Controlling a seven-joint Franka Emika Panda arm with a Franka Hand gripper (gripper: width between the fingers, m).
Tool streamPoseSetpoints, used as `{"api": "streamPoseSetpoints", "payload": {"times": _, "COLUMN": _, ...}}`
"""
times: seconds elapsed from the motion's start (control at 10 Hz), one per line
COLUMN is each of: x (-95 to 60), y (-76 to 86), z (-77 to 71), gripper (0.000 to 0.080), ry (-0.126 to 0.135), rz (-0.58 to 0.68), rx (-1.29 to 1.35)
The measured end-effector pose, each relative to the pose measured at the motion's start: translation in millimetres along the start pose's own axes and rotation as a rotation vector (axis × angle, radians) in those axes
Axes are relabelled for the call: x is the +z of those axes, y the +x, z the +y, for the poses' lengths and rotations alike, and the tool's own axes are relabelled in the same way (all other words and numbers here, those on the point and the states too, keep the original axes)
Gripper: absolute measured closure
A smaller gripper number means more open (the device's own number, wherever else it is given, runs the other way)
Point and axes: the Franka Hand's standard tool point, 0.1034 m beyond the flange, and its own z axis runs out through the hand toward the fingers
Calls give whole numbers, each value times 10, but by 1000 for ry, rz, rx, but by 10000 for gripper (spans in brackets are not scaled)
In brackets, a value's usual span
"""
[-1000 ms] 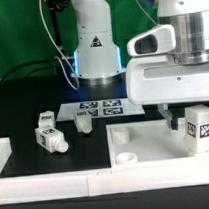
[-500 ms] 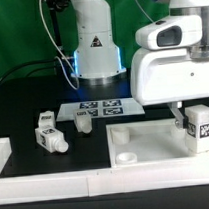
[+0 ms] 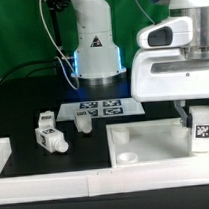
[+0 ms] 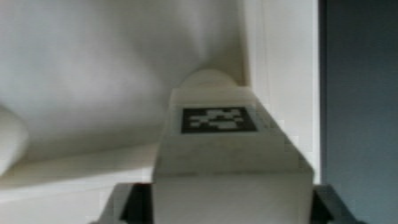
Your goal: Assemble one leg
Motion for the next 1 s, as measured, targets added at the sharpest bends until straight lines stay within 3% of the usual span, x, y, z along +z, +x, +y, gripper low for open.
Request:
{"api": "streamPoseSetpoints", "payload": {"times": 0.3, "x": -3, "y": -13, "z": 16, "gripper": 515, "ry": -39, "rz": -6, "rx": 572}}
{"api": "streamPoseSetpoints", "payload": {"times": 0.6, "x": 15, "y": -5, "z": 98, "gripper": 515, "ry": 14, "rz": -48, "rx": 994}}
{"api": "streamPoseSetpoints", "payload": {"times": 0.9, "x": 15, "y": -14, "z": 86, "gripper": 514, "ry": 12, "rz": -45, "rx": 925}}
{"api": "streamPoseSetpoints", "payload": {"times": 1.0, "x": 10, "y": -42, "z": 27, "gripper": 357, "ry": 9, "rz": -38, "rx": 728}}
